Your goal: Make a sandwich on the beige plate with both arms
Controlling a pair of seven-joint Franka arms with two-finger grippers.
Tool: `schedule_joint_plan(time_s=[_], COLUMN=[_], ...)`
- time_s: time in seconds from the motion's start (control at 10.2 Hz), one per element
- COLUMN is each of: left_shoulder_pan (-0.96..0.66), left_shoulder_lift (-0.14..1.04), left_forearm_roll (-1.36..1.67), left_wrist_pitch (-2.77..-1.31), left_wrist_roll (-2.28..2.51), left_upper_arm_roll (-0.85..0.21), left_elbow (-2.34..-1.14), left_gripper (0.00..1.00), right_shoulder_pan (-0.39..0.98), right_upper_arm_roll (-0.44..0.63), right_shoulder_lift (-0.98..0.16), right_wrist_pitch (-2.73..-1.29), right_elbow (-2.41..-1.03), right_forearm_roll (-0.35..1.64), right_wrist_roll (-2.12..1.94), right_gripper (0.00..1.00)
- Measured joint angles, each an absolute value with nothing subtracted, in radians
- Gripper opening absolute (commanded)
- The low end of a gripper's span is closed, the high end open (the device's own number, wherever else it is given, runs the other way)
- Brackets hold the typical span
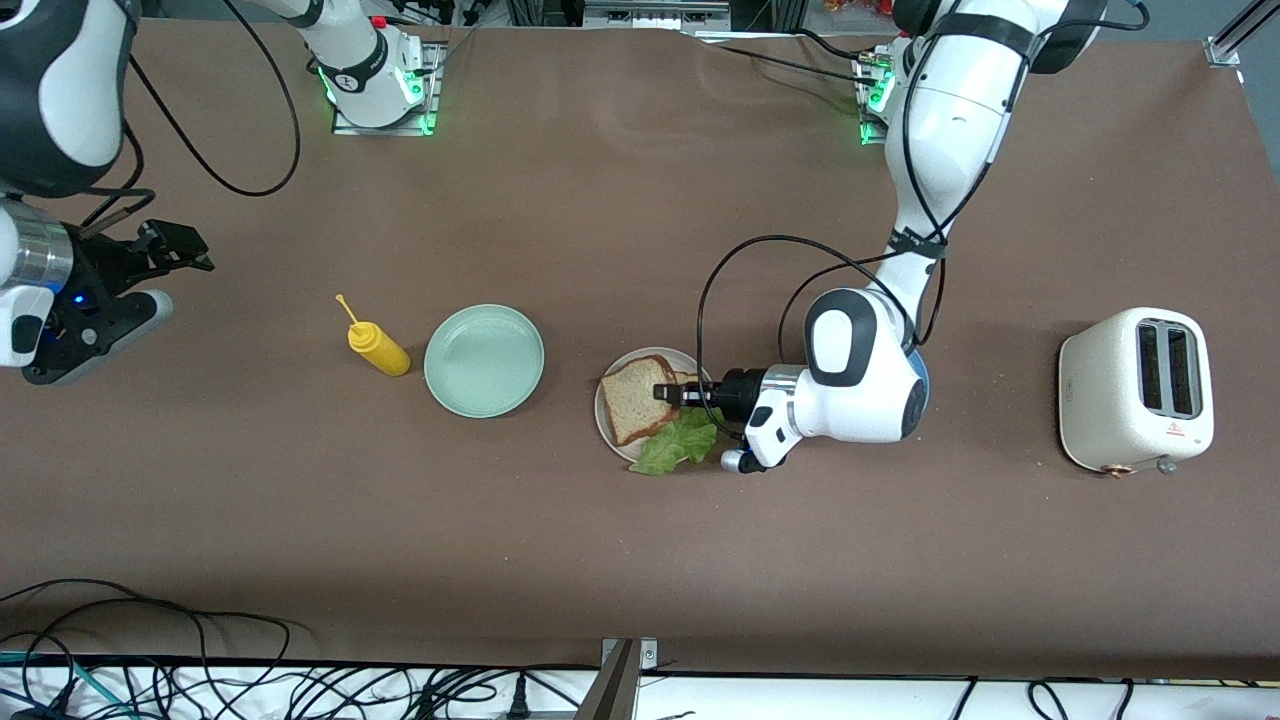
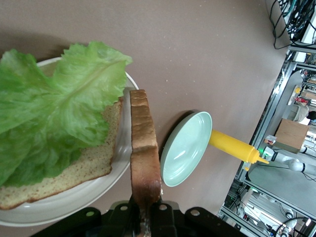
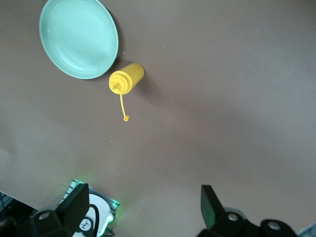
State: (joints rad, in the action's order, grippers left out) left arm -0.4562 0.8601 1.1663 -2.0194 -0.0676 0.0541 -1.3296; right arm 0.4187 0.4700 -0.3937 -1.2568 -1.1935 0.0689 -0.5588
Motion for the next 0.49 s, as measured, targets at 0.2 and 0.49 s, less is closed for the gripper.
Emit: schedule_joint_plan(time_s=[0.2, 0.49], left_shoulder_pan=[-0.455, -0.449], left_shoulder_lift=[0.865, 0.871], left_forearm_roll=[1.166, 1.166], left_wrist_pitch=[-2.021, -2.021], left_wrist_roll=[-0.068, -0.068], left_upper_arm_roll=[0.060, 0.066], left_elbow=[-1.330, -1.330], left_gripper=[0.00, 0.00], right_shoulder_pan=[0.253, 0.056], right_upper_arm_roll=[0.210, 0.040], right_shoulder_lift=[-0.288, -0.054], right_wrist_pitch=[-1.338, -1.615], right_elbow=[-1.323, -1.686], right_forearm_roll=[-0.027, -0.044], right_wrist_roll=[-0.328, -0.233], right_gripper=[1.00, 1.00])
